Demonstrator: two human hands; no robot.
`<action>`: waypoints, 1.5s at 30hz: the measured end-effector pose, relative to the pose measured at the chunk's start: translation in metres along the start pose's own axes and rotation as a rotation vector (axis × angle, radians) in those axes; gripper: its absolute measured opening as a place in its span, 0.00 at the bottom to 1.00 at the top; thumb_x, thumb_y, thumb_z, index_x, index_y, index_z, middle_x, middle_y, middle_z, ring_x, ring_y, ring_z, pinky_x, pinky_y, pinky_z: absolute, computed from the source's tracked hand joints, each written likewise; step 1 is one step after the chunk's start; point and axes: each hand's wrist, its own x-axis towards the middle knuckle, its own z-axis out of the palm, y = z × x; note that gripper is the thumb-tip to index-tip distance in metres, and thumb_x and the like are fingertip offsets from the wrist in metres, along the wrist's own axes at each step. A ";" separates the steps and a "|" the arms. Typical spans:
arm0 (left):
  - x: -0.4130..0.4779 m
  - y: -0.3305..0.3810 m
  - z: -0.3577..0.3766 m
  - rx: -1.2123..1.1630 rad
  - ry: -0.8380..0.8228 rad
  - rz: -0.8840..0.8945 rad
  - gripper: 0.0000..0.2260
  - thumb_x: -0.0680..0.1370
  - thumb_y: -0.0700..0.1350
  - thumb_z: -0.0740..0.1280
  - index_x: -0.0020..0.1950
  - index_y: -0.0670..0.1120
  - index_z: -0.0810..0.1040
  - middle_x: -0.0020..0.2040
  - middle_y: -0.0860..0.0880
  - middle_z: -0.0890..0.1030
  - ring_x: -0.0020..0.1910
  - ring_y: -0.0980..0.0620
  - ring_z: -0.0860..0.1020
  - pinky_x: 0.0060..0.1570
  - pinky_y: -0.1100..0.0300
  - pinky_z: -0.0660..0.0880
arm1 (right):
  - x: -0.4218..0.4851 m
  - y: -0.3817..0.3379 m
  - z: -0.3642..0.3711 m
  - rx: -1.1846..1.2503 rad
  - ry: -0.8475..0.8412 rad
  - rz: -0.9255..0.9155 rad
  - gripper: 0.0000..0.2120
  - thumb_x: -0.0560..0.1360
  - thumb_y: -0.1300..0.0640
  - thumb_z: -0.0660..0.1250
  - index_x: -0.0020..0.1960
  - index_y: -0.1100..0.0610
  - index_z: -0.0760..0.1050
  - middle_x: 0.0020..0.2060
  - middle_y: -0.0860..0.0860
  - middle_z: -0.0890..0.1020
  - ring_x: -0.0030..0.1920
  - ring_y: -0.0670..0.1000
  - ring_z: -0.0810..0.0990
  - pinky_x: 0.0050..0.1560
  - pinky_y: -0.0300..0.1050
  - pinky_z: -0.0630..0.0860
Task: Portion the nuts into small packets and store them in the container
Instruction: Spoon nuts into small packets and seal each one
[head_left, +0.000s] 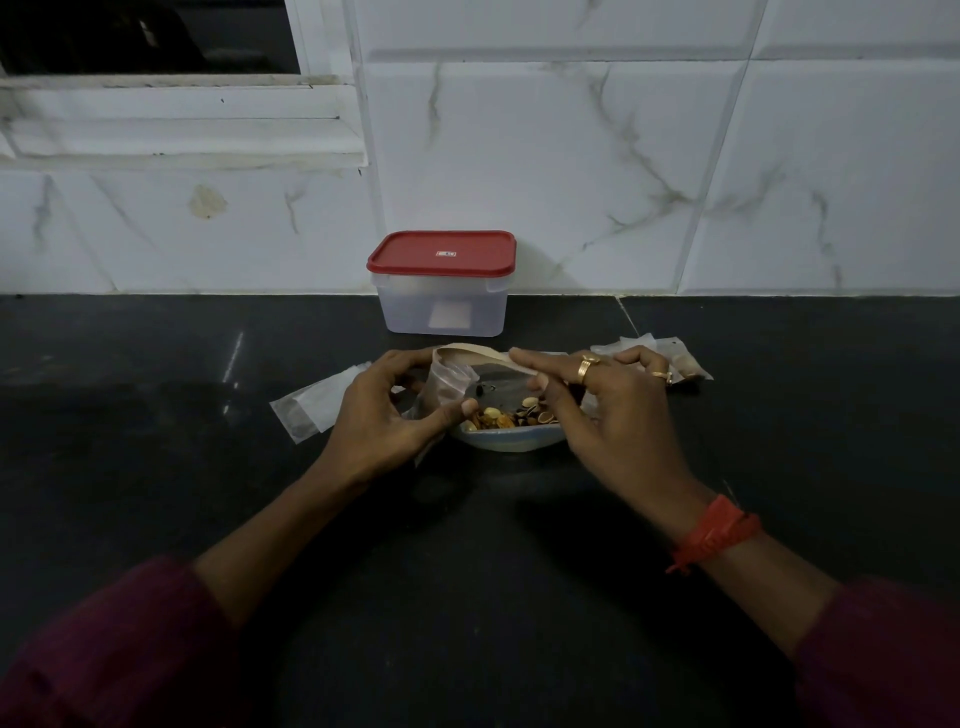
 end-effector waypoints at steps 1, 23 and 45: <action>0.000 0.000 0.000 -0.001 0.001 0.000 0.33 0.66 0.62 0.72 0.68 0.51 0.75 0.62 0.54 0.77 0.54 0.65 0.73 0.48 0.68 0.70 | 0.001 0.000 -0.001 0.033 0.012 0.029 0.14 0.79 0.48 0.63 0.62 0.40 0.79 0.41 0.41 0.85 0.43 0.40 0.79 0.58 0.46 0.63; 0.000 -0.005 -0.001 -0.029 -0.026 0.025 0.33 0.68 0.61 0.75 0.70 0.52 0.75 0.62 0.53 0.78 0.54 0.58 0.77 0.47 0.66 0.75 | 0.007 0.013 -0.014 0.015 -0.213 0.412 0.11 0.80 0.53 0.63 0.48 0.42 0.83 0.30 0.46 0.82 0.32 0.46 0.80 0.36 0.51 0.79; -0.001 -0.003 0.000 -0.035 -0.023 0.054 0.35 0.66 0.60 0.74 0.71 0.51 0.74 0.61 0.53 0.77 0.52 0.61 0.76 0.44 0.71 0.73 | 0.008 0.014 -0.018 0.293 -0.066 0.597 0.13 0.80 0.59 0.62 0.46 0.51 0.85 0.34 0.48 0.84 0.30 0.36 0.77 0.30 0.27 0.69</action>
